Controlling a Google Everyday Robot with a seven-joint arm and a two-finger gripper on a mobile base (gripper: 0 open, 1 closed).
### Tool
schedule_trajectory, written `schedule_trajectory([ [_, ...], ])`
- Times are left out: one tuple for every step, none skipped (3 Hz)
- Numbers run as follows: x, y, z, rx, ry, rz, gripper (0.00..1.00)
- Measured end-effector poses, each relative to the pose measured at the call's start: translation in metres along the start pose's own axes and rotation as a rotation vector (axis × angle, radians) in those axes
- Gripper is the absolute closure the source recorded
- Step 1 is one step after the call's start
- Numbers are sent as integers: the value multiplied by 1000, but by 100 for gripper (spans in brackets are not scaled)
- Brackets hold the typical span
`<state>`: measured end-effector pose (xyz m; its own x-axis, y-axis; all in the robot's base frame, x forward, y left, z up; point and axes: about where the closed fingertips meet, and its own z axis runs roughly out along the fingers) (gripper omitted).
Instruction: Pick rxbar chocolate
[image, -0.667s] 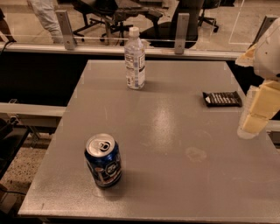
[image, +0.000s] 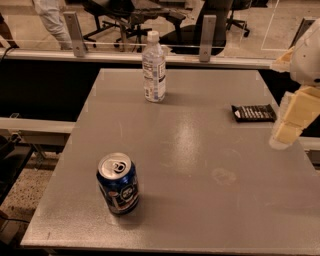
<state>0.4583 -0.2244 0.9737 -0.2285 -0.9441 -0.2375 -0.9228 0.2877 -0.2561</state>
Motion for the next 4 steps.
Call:
schedule_trajectory([
  [7, -30, 17, 7, -48, 29, 0],
  [17, -60, 33, 6, -96, 62, 0],
  [28, -77, 48, -7, -112, 90, 0],
  [41, -91, 67, -33, -123, 123, 0],
])
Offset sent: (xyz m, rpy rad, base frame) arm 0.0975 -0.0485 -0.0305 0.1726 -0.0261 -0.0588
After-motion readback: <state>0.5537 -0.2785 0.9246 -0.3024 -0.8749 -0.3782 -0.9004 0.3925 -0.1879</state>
